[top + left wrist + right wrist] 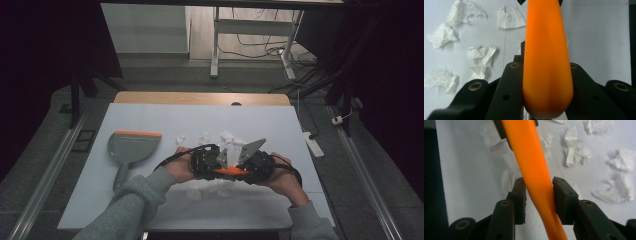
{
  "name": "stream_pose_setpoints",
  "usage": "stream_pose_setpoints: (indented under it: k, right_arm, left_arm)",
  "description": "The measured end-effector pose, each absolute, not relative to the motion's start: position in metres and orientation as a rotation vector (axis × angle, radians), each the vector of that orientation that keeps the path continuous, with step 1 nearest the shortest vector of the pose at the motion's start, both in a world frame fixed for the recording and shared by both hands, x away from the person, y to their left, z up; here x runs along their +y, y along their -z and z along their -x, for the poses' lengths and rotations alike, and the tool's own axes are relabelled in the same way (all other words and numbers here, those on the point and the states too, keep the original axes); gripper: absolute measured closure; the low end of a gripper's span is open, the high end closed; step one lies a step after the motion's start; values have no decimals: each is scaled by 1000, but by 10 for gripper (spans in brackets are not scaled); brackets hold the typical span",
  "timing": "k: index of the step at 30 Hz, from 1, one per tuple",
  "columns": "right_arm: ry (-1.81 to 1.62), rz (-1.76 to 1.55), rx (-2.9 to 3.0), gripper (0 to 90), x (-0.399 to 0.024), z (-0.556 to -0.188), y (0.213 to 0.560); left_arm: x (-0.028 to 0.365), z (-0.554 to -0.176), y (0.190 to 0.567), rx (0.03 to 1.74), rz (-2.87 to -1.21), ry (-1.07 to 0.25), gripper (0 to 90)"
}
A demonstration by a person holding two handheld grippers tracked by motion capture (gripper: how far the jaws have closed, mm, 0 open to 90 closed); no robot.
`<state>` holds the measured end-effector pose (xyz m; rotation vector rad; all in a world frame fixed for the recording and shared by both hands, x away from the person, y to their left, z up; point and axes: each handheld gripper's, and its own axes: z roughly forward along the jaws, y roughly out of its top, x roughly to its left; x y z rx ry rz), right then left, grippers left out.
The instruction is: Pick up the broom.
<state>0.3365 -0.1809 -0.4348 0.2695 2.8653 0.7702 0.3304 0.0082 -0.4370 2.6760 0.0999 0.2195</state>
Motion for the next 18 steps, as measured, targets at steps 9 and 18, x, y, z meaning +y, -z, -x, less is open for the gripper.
stream_pose_setpoints:
  k: [9,18]
  right_arm:
    - [-809,-246,2800,711,-184,-331,429]
    - [-908,-385,2741,711,-197,-337,425]
  left_arm:
    - [31,-328,425,313,-2498,-439,437]
    - [85,-304,420,656,-2248,-483,278]
